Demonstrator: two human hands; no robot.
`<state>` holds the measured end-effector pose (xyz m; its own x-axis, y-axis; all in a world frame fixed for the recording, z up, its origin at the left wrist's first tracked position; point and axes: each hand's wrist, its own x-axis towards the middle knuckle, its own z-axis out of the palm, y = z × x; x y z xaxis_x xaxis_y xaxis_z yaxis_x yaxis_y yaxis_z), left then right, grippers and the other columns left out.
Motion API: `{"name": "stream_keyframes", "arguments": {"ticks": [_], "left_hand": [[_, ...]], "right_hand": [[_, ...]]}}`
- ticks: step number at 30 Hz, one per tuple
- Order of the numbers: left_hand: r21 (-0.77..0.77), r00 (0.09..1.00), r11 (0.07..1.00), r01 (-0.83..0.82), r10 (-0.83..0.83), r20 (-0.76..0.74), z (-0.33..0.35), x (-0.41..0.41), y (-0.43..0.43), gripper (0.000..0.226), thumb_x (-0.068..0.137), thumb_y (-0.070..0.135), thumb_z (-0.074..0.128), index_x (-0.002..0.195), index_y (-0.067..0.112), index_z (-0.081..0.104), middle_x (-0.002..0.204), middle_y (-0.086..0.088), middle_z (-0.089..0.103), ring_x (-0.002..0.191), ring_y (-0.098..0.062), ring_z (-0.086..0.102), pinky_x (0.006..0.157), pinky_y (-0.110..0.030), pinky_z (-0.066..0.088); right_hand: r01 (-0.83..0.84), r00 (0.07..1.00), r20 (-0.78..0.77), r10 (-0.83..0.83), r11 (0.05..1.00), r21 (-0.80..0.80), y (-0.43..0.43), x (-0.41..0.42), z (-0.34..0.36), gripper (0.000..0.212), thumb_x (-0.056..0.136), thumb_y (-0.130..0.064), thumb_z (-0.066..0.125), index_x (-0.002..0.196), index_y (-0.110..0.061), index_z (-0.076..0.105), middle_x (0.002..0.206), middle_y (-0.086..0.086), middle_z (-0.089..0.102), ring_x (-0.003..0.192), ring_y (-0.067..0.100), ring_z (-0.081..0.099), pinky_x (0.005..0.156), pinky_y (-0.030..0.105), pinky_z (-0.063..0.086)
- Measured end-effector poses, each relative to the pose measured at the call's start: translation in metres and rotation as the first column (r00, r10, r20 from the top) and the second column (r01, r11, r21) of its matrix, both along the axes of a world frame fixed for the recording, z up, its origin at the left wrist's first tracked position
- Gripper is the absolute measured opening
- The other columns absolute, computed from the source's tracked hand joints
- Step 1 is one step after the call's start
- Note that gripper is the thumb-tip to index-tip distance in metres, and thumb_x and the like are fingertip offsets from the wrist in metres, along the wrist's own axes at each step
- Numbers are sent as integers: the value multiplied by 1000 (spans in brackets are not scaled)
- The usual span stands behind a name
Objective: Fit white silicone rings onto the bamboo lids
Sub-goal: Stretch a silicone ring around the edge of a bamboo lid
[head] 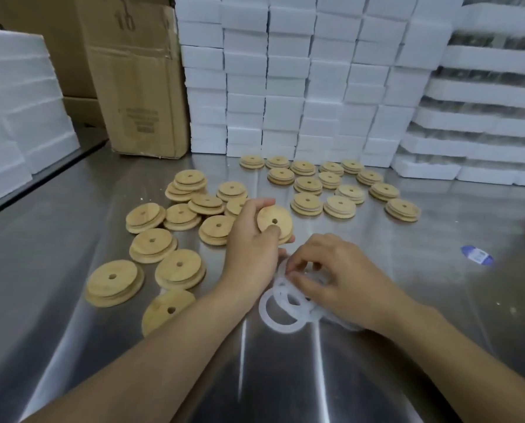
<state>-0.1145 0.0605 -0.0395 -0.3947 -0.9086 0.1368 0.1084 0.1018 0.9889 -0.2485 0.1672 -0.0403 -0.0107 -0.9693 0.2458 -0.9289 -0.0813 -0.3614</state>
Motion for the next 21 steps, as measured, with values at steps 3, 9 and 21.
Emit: {"name": "stream_keyframes", "arguments": {"ticks": [3, 9, 21], "left_hand": [[-34, 999, 999, 33, -33, -3, -4, -3, 3, 50, 99, -8, 48, 117, 35, 65, 99, 22, 69, 84, -14, 80, 51, -24, 56], [-24, 998, 999, 33, -34, -49, -7, -4, 0, 33, 107, 11, 51, 112, 34, 74, 107, 8, 75, 95, -12, 71, 62, -23, 57], [-101, 960, 955, 277, -272, 58, -5, 2, 2, 48, 74, 27, 56, 117, 36, 77, 112, -3, 79, 110, -24, 74, 99, -53, 60]], "right_hand": [[-5, 999, 39, 7, 999, -53, -1, 0, -5, 6, 96, -42, 64, 96, -38, 68, 95, -21, 59, 98, 3, 53, 82, 21, 44], [27, 995, 99, -11, 986, -165, -3, 2, -13, 8, 105, -45, 49, 97, -44, 51, 93, -23, 58, 97, 3, 56, 75, 24, 46], [194, 926, 376, -21, 883, -427, -1, 7, -10, 26, 103, -19, 63, 114, -42, 61, 99, -15, 68, 99, 11, 67, 70, 21, 50]]}}
